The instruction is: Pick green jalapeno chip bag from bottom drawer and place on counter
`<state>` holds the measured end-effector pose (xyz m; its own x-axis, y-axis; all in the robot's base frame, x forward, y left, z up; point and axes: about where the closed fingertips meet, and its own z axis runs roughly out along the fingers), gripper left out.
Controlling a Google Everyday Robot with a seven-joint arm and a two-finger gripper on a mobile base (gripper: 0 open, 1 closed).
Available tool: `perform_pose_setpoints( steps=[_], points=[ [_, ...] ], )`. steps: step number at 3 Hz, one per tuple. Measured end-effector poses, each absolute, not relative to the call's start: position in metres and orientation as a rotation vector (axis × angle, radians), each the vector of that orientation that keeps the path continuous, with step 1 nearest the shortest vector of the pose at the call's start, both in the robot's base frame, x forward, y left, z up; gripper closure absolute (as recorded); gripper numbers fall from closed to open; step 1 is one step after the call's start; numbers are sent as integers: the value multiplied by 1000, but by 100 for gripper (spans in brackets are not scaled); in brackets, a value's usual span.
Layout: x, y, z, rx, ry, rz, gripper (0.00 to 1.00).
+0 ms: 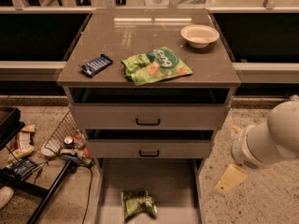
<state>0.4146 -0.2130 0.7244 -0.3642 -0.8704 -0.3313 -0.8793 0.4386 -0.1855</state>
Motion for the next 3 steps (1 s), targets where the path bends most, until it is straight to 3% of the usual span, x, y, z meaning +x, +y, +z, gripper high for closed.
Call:
perform_pose_setpoints(
  steps=[1, 3],
  points=[
    [420, -221, 695, -1320, 2392, 155, 0],
    [423, -207, 672, -1337, 2362, 228, 0]
  ],
)
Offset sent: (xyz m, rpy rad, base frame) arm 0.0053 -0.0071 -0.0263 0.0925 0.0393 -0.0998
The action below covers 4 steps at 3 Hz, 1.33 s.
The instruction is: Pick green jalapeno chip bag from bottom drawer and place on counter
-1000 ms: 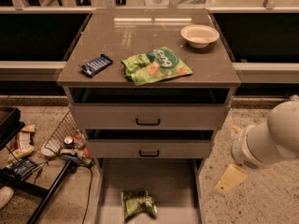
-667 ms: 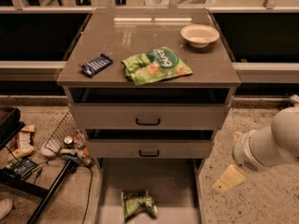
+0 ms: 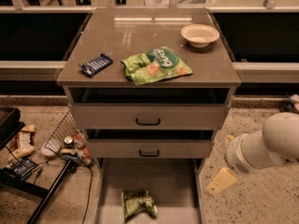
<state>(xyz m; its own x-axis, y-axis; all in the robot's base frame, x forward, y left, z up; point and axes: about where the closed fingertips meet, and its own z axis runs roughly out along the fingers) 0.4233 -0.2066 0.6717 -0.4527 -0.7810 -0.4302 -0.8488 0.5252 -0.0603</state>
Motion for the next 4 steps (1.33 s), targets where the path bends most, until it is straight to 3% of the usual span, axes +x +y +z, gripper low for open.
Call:
perform_pose_setpoints(
  steps=[4],
  points=[
    [455, -38, 377, -1438, 2250, 653, 0]
  ],
)
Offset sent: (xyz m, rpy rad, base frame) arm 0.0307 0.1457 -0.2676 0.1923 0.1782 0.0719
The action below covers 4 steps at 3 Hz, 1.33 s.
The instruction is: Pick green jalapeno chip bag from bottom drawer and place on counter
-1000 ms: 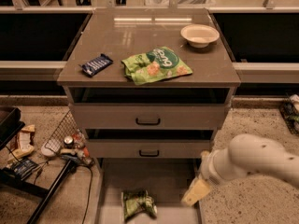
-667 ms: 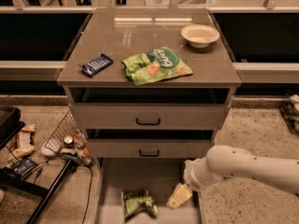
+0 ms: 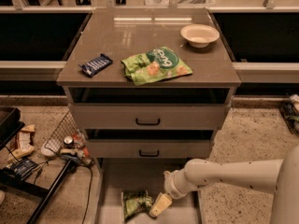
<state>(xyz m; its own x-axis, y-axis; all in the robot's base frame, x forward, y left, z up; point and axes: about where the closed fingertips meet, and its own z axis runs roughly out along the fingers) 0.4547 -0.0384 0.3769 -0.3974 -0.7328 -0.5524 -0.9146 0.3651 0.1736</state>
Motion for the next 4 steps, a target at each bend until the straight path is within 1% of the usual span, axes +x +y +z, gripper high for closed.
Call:
perform_pose_setpoints(
  steps=[1, 2, 3, 4],
  points=[
    [451, -38, 376, -1449, 2255, 664, 0],
    [461, -25, 351, -1448, 2232, 701, 0],
    [482, -6, 311, -1431, 2160, 767, 0],
    [503, 18, 237, -1435, 2068, 837, 0]
  ],
)
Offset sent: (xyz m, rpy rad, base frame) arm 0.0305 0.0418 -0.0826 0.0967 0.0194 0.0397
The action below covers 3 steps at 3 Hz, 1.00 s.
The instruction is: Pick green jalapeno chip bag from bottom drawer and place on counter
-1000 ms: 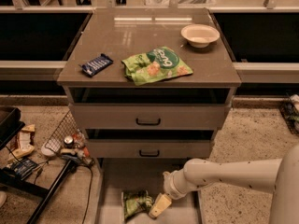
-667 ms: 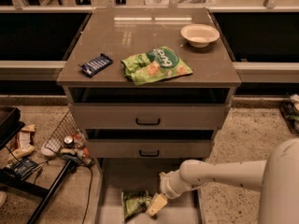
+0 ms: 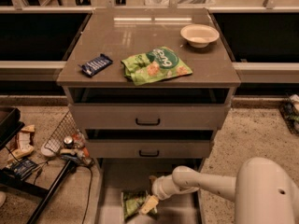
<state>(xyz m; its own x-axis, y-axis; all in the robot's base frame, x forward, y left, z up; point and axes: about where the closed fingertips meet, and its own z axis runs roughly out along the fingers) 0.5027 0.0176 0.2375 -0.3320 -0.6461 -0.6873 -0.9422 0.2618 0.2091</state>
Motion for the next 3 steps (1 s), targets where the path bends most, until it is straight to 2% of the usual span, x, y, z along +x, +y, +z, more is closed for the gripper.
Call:
perform_pose_setpoints(
  steps=[1, 2, 3],
  points=[
    [514, 32, 189, -1470, 2034, 866, 0],
    [519, 49, 149, -1556, 2036, 851, 8],
    [515, 66, 134, -1591, 2026, 852, 31]
  ],
)
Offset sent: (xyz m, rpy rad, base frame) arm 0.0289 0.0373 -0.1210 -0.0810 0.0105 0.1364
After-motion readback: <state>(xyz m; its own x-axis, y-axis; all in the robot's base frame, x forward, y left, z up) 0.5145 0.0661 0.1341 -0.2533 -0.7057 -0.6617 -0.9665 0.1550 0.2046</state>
